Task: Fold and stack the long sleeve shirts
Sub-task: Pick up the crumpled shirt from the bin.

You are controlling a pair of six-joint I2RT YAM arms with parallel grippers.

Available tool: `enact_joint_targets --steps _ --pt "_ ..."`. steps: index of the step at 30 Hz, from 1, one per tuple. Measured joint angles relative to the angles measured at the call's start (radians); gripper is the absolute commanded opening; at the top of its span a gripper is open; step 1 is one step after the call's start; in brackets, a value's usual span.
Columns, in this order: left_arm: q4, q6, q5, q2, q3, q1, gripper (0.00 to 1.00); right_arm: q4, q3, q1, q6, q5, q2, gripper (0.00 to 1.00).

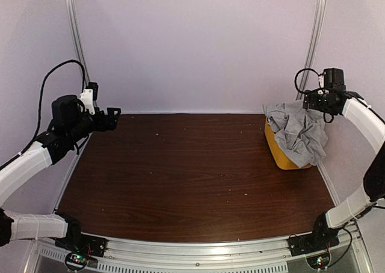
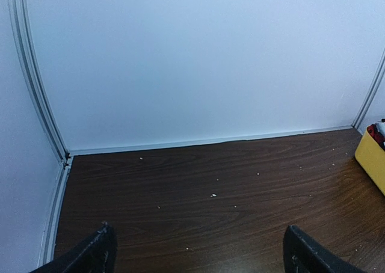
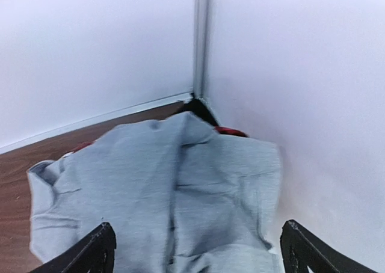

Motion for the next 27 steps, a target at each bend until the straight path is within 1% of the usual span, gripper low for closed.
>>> enact_joint_targets --steps 5,6,8,9,11,12,13,14,15,17,18,20,22,27 --pt "0.000 0.000 0.000 -0.002 0.000 0.000 0.98 -0.002 -0.024 0.149 0.010 -0.055 0.003 0.98" --pt "0.000 0.000 0.000 -0.003 0.000 0.000 0.98 -0.002 -0.036 0.178 0.011 -0.058 0.011 0.97" --pt "0.000 0.000 0.000 -0.003 0.000 0.000 0.98 -0.003 -0.062 0.224 0.012 -0.063 0.031 0.89" --pt "0.000 0.000 0.000 -0.003 0.000 0.000 0.98 -0.006 -0.073 0.236 0.016 -0.063 0.045 0.83" --pt "-0.001 0.000 0.000 -0.003 0.000 0.000 0.98 -0.013 -0.082 0.243 0.014 -0.061 0.074 0.66" --pt "-0.002 0.000 0.000 -0.003 0.000 0.000 0.98 -0.020 -0.082 0.243 0.016 -0.058 0.095 0.54" --pt "-0.003 0.000 0.000 -0.003 0.000 0.000 0.98 -0.023 -0.082 0.243 0.008 -0.056 0.109 0.40" --pt "-0.004 0.000 0.000 -0.003 0.000 0.000 0.98 -0.029 -0.081 0.243 0.010 -0.053 0.125 0.27" --pt "-0.005 0.000 0.000 -0.003 0.000 0.000 0.98 -0.036 -0.077 0.244 0.007 -0.049 0.136 0.18" --pt "-0.005 0.000 0.000 -0.005 0.000 0.000 0.98 -0.071 -0.047 0.251 0.003 -0.042 0.154 0.05" --pt "-0.005 0.000 0.000 -0.005 0.000 0.000 0.98 -0.091 -0.020 0.261 0.002 -0.040 0.155 0.02" --pt "-0.005 0.000 0.000 -0.007 0.000 0.000 0.98 -0.124 0.056 0.301 -0.003 -0.034 0.151 0.01" --pt "-0.005 0.000 0.000 -0.008 0.000 0.000 0.98 -0.135 0.154 0.367 -0.012 -0.046 0.137 0.01" --pt "-0.006 0.000 -0.001 -0.008 0.000 0.000 0.98 -0.083 0.381 0.555 -0.011 -0.178 0.076 0.03"
